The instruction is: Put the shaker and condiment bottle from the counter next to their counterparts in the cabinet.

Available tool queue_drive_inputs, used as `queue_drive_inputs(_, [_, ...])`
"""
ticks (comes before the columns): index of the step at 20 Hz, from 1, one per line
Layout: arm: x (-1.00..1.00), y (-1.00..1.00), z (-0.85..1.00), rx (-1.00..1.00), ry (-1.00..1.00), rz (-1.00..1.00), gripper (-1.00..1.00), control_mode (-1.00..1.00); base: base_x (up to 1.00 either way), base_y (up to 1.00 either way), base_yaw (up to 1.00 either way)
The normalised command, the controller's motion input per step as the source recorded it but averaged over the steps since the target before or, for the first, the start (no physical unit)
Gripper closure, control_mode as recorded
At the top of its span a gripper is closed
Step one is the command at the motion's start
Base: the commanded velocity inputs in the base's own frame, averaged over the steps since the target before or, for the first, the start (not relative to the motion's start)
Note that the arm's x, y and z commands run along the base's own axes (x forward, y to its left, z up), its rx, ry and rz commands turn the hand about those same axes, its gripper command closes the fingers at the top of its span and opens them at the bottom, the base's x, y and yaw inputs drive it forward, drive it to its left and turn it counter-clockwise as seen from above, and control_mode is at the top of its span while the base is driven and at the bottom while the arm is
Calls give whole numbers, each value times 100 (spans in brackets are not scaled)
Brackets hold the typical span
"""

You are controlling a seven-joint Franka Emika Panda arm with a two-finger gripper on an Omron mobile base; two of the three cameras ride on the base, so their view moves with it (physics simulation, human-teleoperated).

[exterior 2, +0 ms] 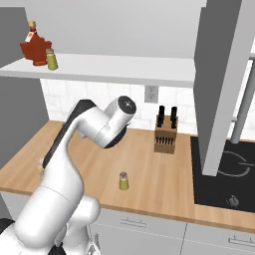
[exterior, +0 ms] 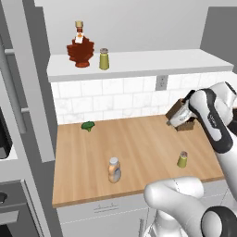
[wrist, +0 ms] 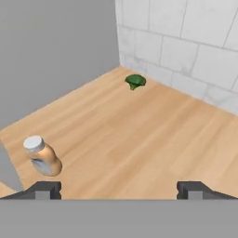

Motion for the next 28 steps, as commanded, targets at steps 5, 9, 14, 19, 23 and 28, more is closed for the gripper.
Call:
queue_drive_inputs(5, [-7,-34,-75,0,-39,15,-100,-100,0,0,0])
queue_drive_inputs(9, [-1,-58,-45,7,-37,9,-100,-100,0,0,0])
queue_drive_inputs(14, [0,-30,-18,-1,-11,3,-100,-100,0,0,0])
queue_drive_inputs(19, [0,-43,-34,-20,1,12,-100,-100,0,0,0])
queue_drive_inputs(23, [0,-51,-10,-14,6,9,-100,-100,0,0,0])
queue_drive_inputs(28, [3,-51,-28,-2,14,19,-100,-100,0,0,0])
